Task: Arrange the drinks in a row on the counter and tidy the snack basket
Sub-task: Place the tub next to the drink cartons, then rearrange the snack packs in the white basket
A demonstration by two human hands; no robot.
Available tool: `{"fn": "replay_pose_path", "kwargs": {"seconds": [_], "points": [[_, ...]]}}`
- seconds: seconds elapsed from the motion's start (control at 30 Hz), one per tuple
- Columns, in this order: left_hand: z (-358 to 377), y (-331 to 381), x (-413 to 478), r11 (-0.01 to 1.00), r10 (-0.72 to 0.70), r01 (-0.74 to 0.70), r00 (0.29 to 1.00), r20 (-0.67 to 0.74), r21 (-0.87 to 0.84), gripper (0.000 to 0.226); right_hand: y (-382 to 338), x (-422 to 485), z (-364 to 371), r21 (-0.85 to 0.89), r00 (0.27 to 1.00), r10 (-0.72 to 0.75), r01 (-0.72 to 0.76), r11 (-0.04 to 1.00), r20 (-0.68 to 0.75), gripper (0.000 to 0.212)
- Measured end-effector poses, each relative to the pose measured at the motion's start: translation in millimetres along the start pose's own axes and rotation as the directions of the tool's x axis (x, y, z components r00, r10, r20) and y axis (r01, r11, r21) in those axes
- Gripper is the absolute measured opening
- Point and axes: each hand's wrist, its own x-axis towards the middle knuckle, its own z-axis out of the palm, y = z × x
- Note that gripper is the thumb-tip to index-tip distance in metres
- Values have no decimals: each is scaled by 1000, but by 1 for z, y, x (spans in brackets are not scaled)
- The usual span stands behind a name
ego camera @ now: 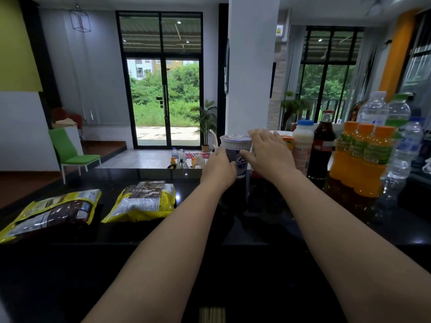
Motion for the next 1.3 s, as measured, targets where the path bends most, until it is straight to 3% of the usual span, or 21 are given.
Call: {"fn": "replay_pose_path", "kwargs": {"seconds": [0.1,0.33,0.57,0.83,0.97,1.13,1.3], "points": [[-16,6,-15,995,44,-43,999,-3,93,36,-8,-12,-16,27,1000,6,-6,1000,-1,63],[-72,3,-59,976,75,-61,995,-62,208,52,-47,-40,-50,152,999,-4,10,988,-38,53],[-137,-33,-106,964,50,-12,989,-138,267,51,-112,-66,-67,270,994,-89,71,960,56,57],[-197,-93,-148,928,-77,162,965,-251,336,45,-189,-81,-71,420,955,-245,156,894,167,53],[-214,-121,-163,859,-189,257,963,-192,443,49,-220,-87,-67,410,910,-321,196,891,262,54],[-218,-143,-177,733,-393,364,916,-79,574,60,-240,-91,-61,326,895,-296,186,927,332,51],[-219,-143,-178,705,-422,372,904,-66,604,59,-239,-89,-63,315,899,-230,111,943,372,47]]}}
